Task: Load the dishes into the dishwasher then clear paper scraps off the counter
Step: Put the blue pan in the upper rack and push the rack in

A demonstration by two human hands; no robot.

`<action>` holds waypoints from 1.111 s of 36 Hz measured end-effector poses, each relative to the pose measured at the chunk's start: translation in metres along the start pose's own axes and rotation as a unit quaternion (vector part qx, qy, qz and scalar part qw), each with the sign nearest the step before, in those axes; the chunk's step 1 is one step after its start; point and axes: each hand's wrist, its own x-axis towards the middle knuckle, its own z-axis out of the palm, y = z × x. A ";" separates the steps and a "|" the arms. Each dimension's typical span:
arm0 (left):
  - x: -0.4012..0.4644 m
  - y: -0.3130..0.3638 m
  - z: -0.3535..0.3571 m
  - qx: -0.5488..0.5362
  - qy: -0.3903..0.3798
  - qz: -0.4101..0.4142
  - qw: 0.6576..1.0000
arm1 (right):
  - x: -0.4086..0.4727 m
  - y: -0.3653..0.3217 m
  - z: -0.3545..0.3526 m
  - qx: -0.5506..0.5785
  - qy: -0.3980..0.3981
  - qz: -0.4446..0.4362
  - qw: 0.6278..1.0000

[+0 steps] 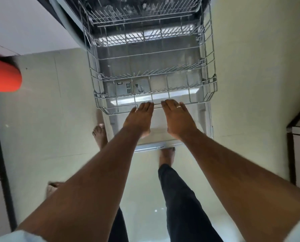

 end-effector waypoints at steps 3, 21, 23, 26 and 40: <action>-0.012 0.007 0.012 -0.012 -0.021 -0.001 1.000 | -0.017 -0.004 0.007 0.003 -0.015 0.001 1.000; -0.058 0.044 0.049 -0.044 -0.053 -0.025 0.997 | -0.078 -0.010 0.030 0.013 -0.073 -0.002 0.997; -0.057 0.045 0.048 -0.041 -0.056 -0.028 0.997 | -0.077 -0.009 0.029 0.011 -0.077 -0.004 0.997; -0.057 0.048 0.047 -0.036 -0.065 -0.031 0.997 | -0.078 -0.007 0.027 0.008 -0.095 -0.002 0.995; -0.082 0.037 -0.069 -0.213 0.046 -0.103 0.971 | -0.049 -0.021 -0.097 0.024 -0.028 -0.009 0.999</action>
